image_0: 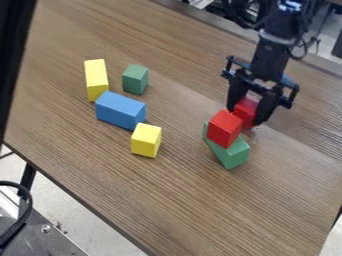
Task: Put the red block on the top of the red arch
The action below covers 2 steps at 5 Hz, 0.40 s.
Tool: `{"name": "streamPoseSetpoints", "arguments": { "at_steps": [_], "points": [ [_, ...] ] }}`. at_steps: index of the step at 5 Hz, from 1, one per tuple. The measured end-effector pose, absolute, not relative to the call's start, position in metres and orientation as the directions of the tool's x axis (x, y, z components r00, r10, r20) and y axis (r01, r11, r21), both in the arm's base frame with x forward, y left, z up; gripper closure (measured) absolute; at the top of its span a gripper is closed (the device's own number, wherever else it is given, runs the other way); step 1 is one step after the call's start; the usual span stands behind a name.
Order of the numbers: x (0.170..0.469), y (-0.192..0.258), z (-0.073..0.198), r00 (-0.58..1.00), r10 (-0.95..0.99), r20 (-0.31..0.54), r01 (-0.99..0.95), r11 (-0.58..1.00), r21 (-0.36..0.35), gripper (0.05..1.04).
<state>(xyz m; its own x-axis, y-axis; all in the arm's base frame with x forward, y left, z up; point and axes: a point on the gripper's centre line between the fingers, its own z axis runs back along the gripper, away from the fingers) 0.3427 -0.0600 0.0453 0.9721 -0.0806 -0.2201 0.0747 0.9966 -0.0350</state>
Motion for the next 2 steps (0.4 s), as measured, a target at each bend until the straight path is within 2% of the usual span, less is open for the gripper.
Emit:
{"name": "streamPoseSetpoints", "arguments": {
  "at_steps": [2],
  "points": [
    [0.343,-0.058,0.075,0.99,-0.053,-0.129,0.04,0.994,-0.104,0.499]
  ]
}}
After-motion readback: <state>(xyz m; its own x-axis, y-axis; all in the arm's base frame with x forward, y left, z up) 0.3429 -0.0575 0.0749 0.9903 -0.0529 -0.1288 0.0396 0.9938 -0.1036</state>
